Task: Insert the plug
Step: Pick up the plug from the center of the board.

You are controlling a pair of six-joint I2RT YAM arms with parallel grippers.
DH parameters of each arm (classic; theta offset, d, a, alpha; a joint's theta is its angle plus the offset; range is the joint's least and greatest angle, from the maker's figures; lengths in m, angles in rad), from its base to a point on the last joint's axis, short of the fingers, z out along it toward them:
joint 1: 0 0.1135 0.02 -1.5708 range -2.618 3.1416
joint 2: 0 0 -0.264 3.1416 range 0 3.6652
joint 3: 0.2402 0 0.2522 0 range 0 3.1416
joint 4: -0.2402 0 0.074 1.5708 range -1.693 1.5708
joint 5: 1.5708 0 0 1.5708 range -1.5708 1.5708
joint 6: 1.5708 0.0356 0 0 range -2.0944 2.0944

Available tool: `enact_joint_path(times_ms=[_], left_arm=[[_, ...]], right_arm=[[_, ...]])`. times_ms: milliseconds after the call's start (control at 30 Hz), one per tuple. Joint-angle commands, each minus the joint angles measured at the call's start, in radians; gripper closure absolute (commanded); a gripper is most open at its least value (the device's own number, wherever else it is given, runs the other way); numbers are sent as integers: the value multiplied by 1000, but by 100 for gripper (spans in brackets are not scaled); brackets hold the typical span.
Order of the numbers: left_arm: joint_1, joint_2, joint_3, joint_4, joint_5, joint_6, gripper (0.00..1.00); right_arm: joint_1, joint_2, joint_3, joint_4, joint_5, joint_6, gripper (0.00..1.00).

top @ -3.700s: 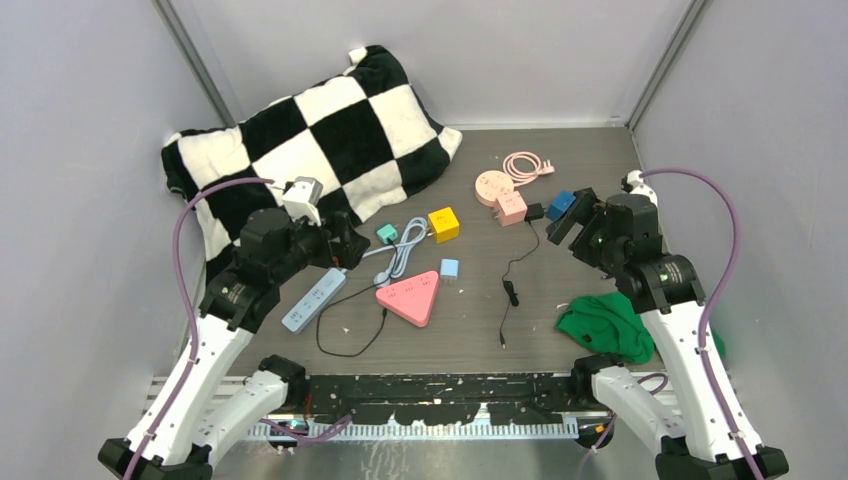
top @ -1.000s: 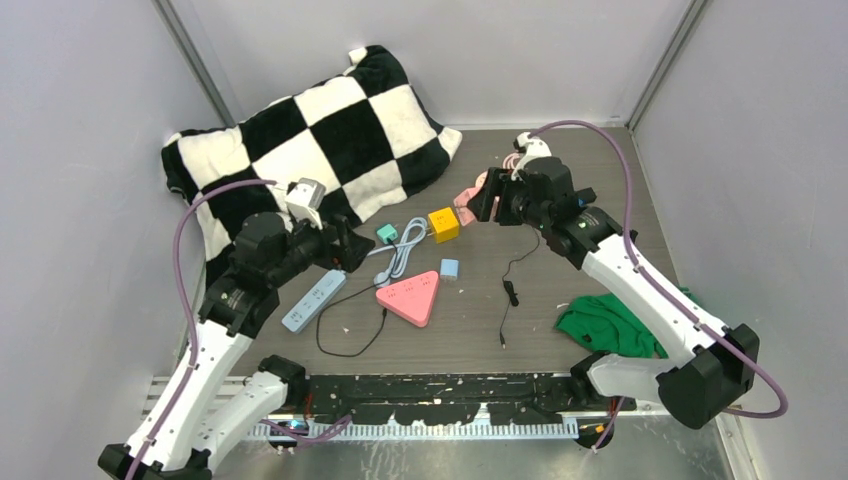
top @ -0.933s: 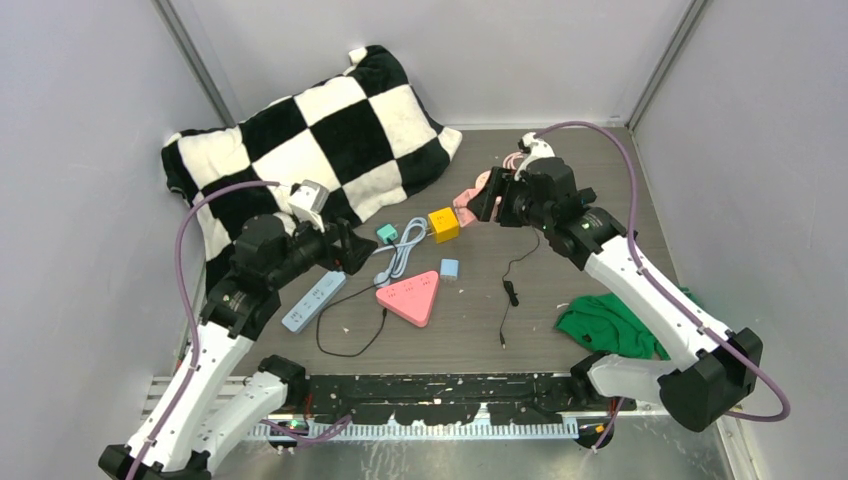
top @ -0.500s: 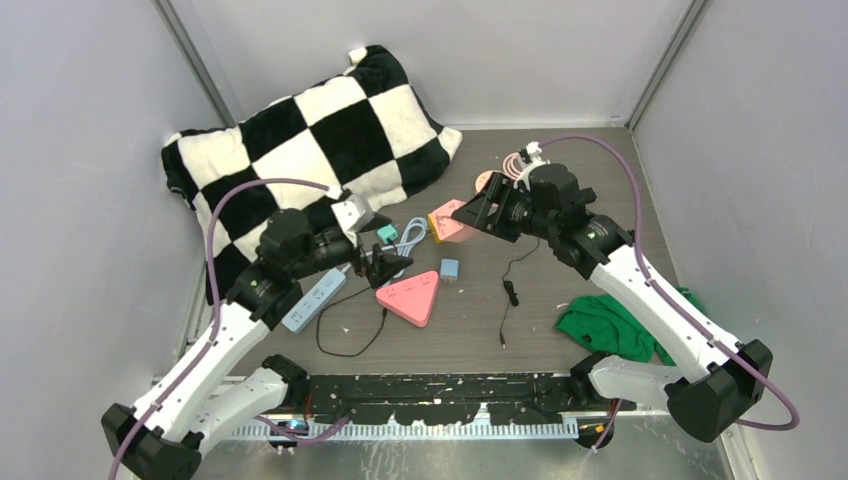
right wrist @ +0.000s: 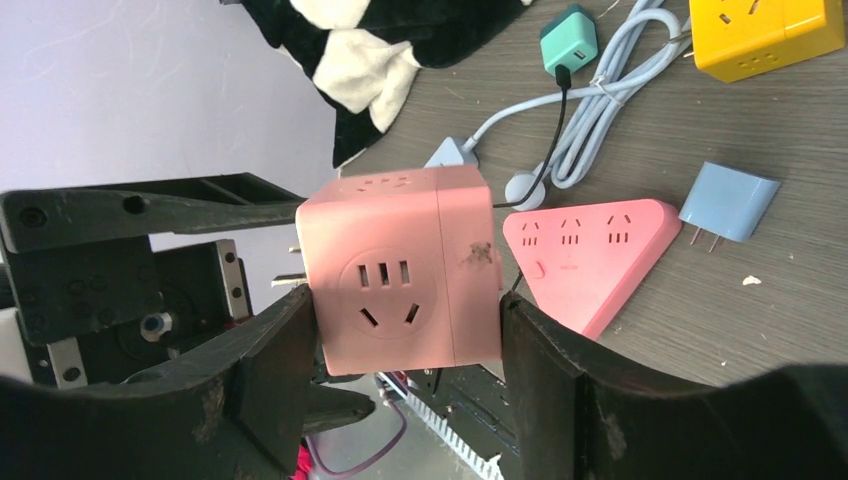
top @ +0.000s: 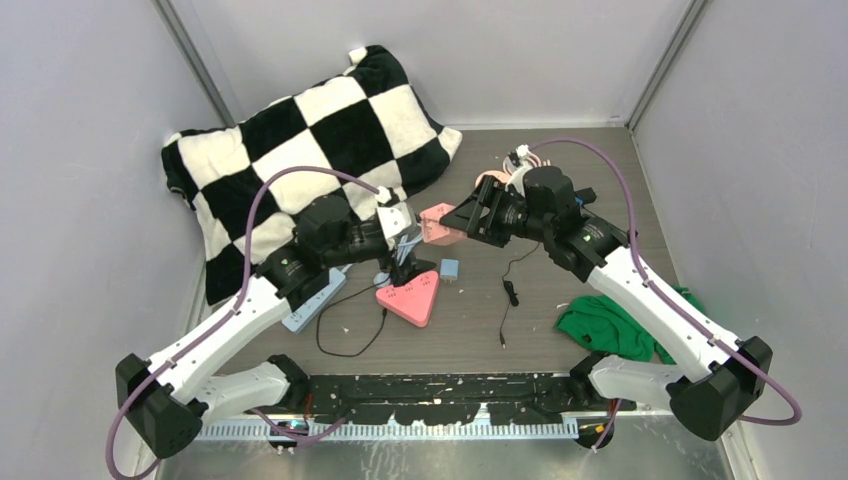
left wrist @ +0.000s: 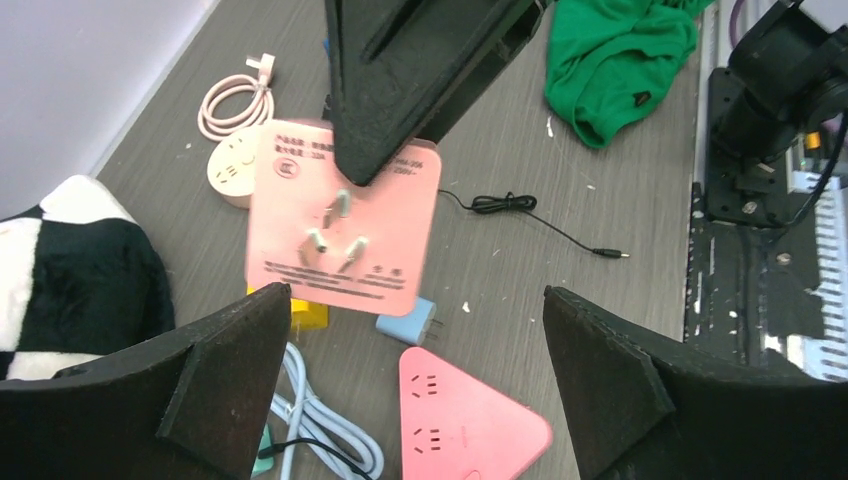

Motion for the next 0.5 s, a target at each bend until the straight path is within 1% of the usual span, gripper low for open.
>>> enact_joint_path(times_ms=[0, 100, 233, 333, 467], left_arm=[[-65, 55, 54, 22, -104, 56, 5], [-104, 92, 68, 26, -123, 70, 9], [-133, 113, 56, 65, -164, 67, 11], [-139, 116, 50, 67, -199, 89, 8], [-139, 77, 50, 10, -230, 164, 4]], right_arm=[[5, -47, 16, 90, -29, 21, 46], [5, -55, 12, 91, -35, 17, 45], [5, -60, -6, 90, -58, 8, 45], [5, -72, -21, 81, -44, -8, 46], [4, -88, -19, 30, -8, -47, 45]])
